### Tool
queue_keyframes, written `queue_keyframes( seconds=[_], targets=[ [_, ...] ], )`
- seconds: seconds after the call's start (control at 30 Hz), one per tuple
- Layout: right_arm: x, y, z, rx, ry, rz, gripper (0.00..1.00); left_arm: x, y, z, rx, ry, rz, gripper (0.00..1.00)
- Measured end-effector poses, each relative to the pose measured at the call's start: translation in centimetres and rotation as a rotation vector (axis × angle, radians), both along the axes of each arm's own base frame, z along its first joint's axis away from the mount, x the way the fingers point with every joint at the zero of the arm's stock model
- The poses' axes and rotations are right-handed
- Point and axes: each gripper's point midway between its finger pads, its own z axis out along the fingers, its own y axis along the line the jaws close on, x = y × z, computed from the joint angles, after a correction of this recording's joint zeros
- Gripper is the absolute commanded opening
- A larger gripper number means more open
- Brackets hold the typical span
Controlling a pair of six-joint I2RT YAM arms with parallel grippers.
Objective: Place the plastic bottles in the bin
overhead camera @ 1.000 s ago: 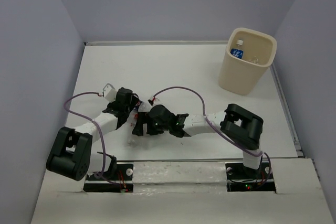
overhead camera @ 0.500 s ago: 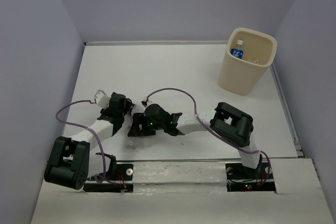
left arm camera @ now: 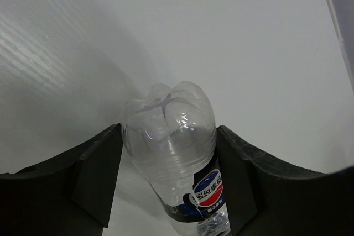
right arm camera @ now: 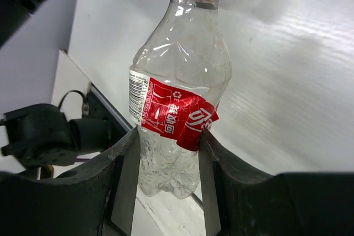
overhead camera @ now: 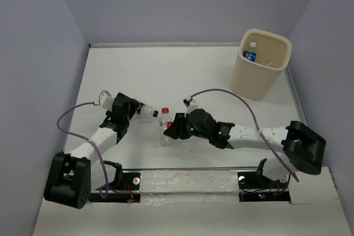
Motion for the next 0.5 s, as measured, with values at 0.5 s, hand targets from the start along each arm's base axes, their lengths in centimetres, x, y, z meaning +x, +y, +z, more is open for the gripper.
queue_keyframes(
  seconds=[0.5],
  targets=[
    [18.5,-23.4,23.0,0.027,-0.564,-0.672,0.23,3.4,-6.6,11.3,-0.062,-0.25,-0.263,0.14]
  ],
)
